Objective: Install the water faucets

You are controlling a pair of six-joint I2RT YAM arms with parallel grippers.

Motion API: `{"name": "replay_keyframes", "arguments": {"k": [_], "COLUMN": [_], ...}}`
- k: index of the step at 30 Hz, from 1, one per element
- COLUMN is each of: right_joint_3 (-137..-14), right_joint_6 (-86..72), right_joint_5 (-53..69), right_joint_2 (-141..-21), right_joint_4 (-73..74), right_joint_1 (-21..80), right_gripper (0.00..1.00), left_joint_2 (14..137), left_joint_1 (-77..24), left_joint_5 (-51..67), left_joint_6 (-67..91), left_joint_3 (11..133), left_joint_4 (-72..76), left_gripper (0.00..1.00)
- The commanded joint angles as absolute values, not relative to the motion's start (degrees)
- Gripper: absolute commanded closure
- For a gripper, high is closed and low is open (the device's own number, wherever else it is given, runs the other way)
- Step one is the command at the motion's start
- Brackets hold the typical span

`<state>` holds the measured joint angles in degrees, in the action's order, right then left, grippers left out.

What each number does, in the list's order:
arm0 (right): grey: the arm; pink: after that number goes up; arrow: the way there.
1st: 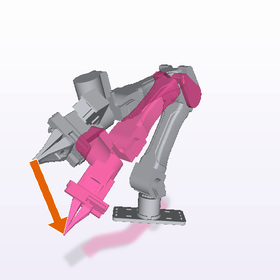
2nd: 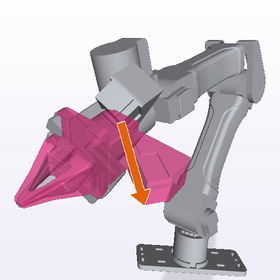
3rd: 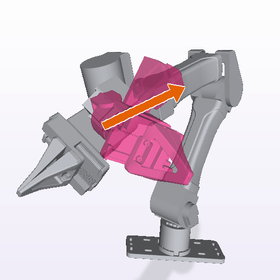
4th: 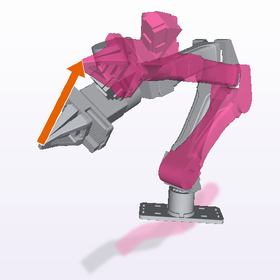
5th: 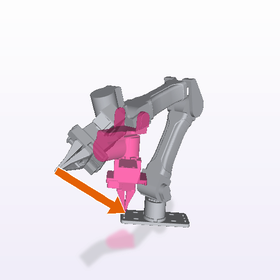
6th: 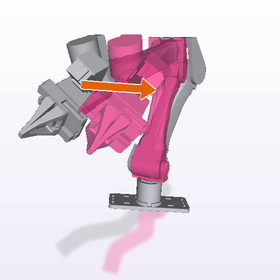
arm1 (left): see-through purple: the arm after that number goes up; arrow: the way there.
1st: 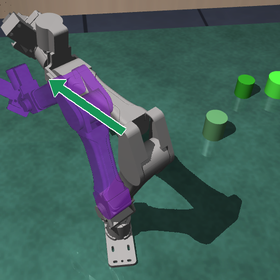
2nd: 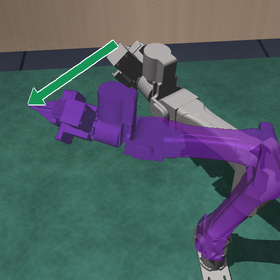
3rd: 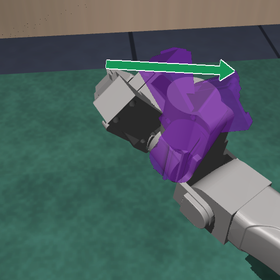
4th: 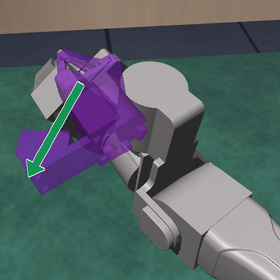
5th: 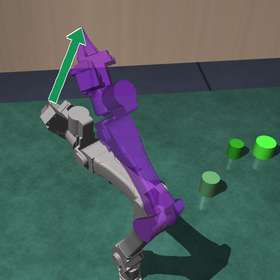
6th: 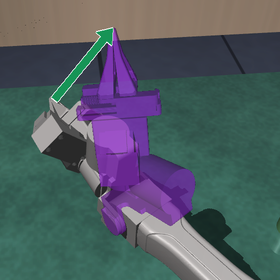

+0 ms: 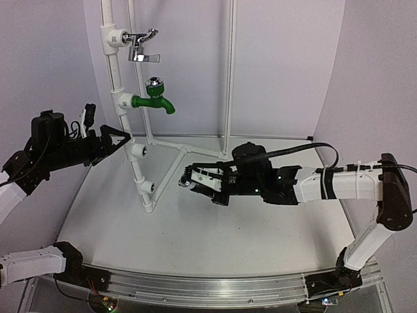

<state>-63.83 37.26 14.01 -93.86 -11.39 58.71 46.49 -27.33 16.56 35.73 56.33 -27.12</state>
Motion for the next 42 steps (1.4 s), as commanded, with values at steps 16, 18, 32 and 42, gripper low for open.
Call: {"name": "replay_keyframes", "arguments": {"k": [16,18,32,42], "right_joint_3": [-77.8,-78.3,-76.2,-77.1], "right_joint_6": [70.6,73.0,82.5,90.3], "right_joint_5": [15.1,15.9,22.9,23.3], "right_joint_2": [-94.5,-94.3,-95.6,-99.3], "right_joint_4": [-5.7,-5.8,-18.6,-22.5], "right_joint_1": [58.3,58.3,58.3,58.4], "right_gripper": [1.00,1.00,1.00,1.00], "left_joint_2": [55.2,55.1,55.1,55.5], "left_joint_1": [-27.1,-27.1,-27.1,-27.1], "left_joint_5": [13.7,12.4,13.9,13.3], "left_joint_6": [23.0,24.1,23.5,18.4], "left_joint_3": [62.2,62.0,60.3,61.1], "left_joint_4": [-19.0,-18.8,-18.8,-18.8], "left_gripper": [0.17,0.22,0.34,0.37]}}
